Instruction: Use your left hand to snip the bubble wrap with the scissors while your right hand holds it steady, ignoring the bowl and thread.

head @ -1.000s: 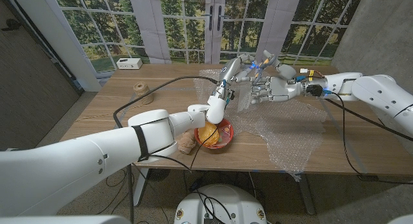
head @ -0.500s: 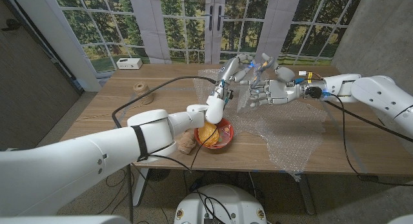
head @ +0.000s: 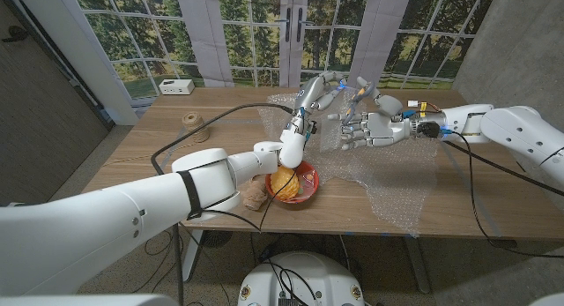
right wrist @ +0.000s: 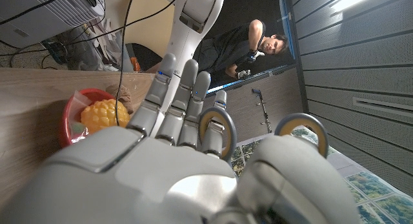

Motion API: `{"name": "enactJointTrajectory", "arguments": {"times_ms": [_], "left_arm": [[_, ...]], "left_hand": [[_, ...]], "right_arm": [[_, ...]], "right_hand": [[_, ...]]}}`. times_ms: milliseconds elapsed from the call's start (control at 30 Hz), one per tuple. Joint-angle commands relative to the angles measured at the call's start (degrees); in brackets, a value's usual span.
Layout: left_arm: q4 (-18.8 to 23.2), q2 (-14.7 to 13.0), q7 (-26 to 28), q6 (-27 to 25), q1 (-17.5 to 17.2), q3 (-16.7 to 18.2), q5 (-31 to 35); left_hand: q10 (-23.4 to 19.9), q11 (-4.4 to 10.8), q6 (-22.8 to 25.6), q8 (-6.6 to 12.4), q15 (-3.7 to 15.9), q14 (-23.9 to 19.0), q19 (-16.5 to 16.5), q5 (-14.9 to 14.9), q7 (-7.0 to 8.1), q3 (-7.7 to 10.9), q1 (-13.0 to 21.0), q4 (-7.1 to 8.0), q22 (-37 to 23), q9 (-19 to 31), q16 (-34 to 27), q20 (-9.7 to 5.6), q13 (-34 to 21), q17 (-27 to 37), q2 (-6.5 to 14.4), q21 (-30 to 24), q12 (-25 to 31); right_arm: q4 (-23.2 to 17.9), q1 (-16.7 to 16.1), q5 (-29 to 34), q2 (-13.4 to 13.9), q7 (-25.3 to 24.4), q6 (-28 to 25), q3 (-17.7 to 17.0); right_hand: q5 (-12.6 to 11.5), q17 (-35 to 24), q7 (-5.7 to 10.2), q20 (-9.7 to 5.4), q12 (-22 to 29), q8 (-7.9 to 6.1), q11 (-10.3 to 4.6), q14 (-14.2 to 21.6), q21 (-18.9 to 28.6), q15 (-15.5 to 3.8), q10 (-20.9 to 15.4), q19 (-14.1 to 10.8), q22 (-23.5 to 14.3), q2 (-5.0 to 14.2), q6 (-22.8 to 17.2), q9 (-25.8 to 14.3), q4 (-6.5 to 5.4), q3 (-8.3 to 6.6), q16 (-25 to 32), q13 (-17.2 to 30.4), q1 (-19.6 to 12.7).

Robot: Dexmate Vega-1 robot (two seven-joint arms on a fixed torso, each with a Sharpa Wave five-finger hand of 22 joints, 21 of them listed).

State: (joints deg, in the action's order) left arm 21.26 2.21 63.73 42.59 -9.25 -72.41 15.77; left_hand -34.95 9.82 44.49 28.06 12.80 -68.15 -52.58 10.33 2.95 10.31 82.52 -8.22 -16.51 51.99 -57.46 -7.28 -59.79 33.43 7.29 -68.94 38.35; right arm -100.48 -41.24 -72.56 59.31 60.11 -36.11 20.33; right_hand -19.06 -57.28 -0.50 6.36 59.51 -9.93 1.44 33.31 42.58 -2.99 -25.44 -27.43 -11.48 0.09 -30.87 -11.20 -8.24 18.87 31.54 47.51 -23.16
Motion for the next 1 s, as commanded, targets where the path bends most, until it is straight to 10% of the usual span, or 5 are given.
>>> {"name": "enactJointTrajectory", "arguments": {"times_ms": [33,533,1000], "left_arm": [[-0.1,0.4,-1.0,-0.6,0.0,-0.8,-2.1],[0.1,0.6,0.3,1.5,-0.1,0.2,-3.7],[2.6,0.6,0.3,7.6,-5.7,22.7,18.7]], "left_hand": [[0.1,0.03,-0.2,0.46,0.08,0.2,0.1,0.1,-0.05,-0.27,0.6,0.10,-0.1,0.3,-0.6,-5.10,-0.1,0.1,0.1,-0.2,0.2],[0.2,0.09,-0.7,0.59,0.07,0.3,0.2,0.1,0.15,-0.47,0.3,0.35,0.1,0.3,-0.9,-4.91,0.1,0.0,0.4,-0.2,0.0],[0.7,0.03,-1.0,1.01,0.08,0.5,0.3,0.2,0.45,-0.52,0.2,0.41,0.0,0.7,-1.0,-4.93,0.0,-0.1,0.5,-0.2,-0.1]], "right_arm": [[-0.3,-0.1,0.3,0.3,0.2,0.1,0.1],[1.2,1.7,1.8,-0.1,1.5,-0.8,1.9],[3.4,3.4,4.3,0.1,0.9,-0.4,2.4]], "right_hand": [[0.0,-0.1,-6.97,0.42,0.0,-0.37,0.07,-0.2,-0.2,-0.82,0.2,-0.2,0.0,-0.01,7.1,0.0,-0.20,0.07,0.0,0.1,0.5],[-0.1,-0.2,-7.00,0.47,0.0,-0.55,0.31,-0.2,-0.4,-0.65,0.2,-0.3,0.0,0.06,7.4,0.1,-0.19,0.00,0.1,0.1,1.0],[-0.2,-0.1,-7.10,0.61,0.0,-0.58,0.28,-0.2,-0.7,-0.52,0.3,-0.3,0.0,0.14,7.8,0.1,-0.09,-0.09,0.1,0.0,1.2]]}}
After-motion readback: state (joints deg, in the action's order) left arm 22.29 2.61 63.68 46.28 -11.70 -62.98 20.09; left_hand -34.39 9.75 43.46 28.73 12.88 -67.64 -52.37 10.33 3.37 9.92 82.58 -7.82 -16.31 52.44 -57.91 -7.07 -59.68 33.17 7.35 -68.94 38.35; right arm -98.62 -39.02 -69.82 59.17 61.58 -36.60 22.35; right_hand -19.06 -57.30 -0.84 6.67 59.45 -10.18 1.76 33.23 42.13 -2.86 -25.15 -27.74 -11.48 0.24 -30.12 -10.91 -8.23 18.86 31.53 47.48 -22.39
